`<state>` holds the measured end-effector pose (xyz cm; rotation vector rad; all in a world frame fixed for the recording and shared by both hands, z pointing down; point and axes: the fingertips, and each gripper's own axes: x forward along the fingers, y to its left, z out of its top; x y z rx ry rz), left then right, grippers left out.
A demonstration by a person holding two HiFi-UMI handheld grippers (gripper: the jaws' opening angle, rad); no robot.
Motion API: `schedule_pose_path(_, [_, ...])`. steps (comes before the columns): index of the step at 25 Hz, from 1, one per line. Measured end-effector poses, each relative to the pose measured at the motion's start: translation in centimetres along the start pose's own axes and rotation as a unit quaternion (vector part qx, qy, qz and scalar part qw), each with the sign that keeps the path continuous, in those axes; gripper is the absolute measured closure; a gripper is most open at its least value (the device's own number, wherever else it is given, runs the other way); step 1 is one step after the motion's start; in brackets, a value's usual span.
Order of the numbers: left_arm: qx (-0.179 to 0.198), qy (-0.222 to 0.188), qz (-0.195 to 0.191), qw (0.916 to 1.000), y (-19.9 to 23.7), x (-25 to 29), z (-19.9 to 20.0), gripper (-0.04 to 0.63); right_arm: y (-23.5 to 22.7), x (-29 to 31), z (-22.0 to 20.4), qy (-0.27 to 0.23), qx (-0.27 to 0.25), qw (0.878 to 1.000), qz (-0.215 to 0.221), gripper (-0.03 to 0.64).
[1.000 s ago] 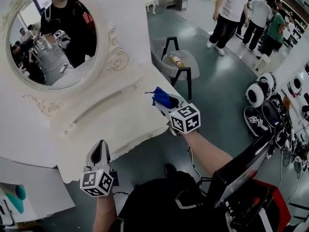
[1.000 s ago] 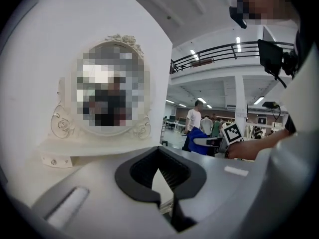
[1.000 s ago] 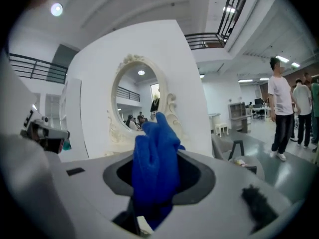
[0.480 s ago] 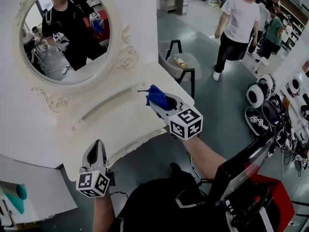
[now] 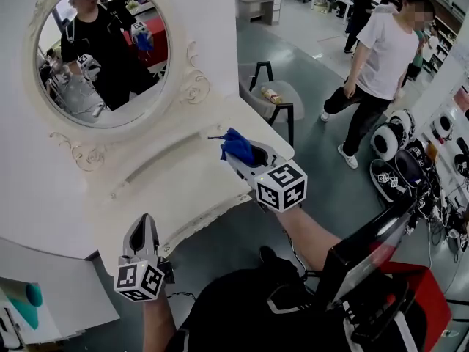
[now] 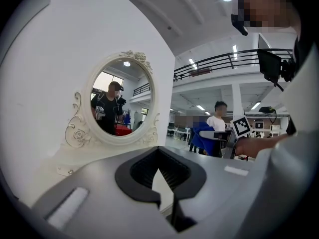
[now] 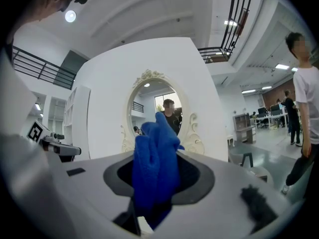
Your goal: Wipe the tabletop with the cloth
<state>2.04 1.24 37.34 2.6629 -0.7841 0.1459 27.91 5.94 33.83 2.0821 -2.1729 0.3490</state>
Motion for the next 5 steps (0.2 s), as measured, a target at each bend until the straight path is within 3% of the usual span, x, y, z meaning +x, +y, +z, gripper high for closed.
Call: schedule_pose_path(5, [-0.007, -0.002, 0.0, 1.0, -0.12, -0.81, -0.09, 0.588, 0.29, -0.46, -0.45, 0.007, 0.0, 1.0, -0.002, 0.463])
